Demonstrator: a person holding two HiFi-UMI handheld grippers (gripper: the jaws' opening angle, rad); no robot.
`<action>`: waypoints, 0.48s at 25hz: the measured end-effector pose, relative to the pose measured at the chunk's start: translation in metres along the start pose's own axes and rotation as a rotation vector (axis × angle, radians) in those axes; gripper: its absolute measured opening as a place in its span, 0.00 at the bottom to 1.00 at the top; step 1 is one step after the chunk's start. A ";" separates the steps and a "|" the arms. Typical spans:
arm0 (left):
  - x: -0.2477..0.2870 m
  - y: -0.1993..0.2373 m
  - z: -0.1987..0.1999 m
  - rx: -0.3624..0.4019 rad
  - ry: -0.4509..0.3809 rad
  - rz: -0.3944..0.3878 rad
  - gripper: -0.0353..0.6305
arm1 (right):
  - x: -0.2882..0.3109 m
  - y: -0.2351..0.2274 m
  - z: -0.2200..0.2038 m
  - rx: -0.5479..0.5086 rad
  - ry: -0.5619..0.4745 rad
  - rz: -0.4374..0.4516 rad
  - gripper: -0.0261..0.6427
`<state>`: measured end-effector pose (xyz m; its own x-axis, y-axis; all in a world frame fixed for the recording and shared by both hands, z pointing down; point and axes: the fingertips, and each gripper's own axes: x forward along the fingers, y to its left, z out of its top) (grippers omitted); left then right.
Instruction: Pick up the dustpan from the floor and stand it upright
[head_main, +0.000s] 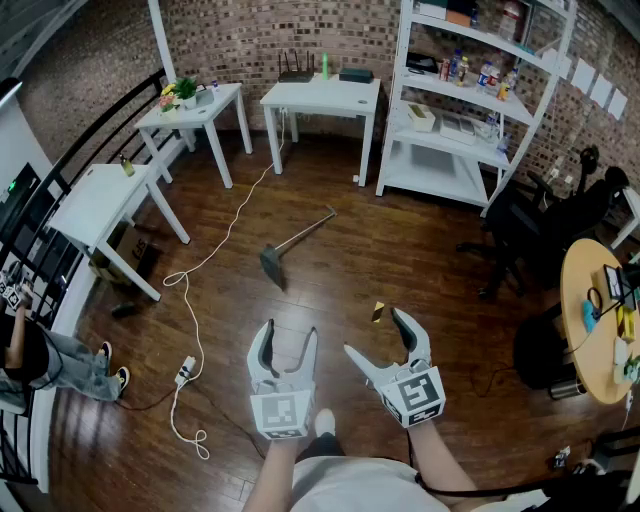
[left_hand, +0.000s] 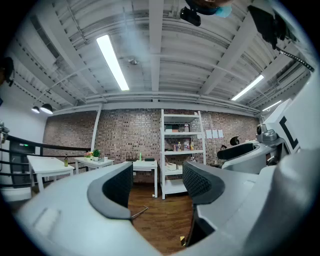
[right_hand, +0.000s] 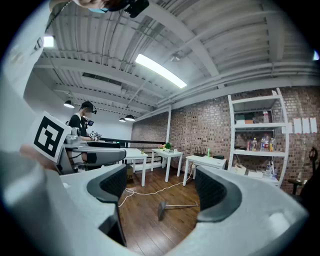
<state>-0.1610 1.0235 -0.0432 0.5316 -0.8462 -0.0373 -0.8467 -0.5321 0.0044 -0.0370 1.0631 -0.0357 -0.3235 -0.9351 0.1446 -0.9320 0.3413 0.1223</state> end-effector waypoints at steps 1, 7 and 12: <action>0.012 0.010 0.002 0.010 0.001 0.004 0.53 | 0.014 -0.006 0.001 0.009 0.003 0.003 0.66; 0.095 0.040 -0.021 0.016 0.061 -0.042 0.53 | 0.072 -0.063 -0.006 -0.015 0.056 -0.052 0.66; 0.165 0.042 -0.053 0.013 0.102 -0.069 0.52 | 0.115 -0.134 -0.023 0.069 0.033 -0.084 0.58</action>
<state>-0.1077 0.8605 0.0035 0.5876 -0.8065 0.0648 -0.8079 -0.5892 -0.0074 0.0542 0.9126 -0.0132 -0.2396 -0.9560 0.1690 -0.9649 0.2538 0.0673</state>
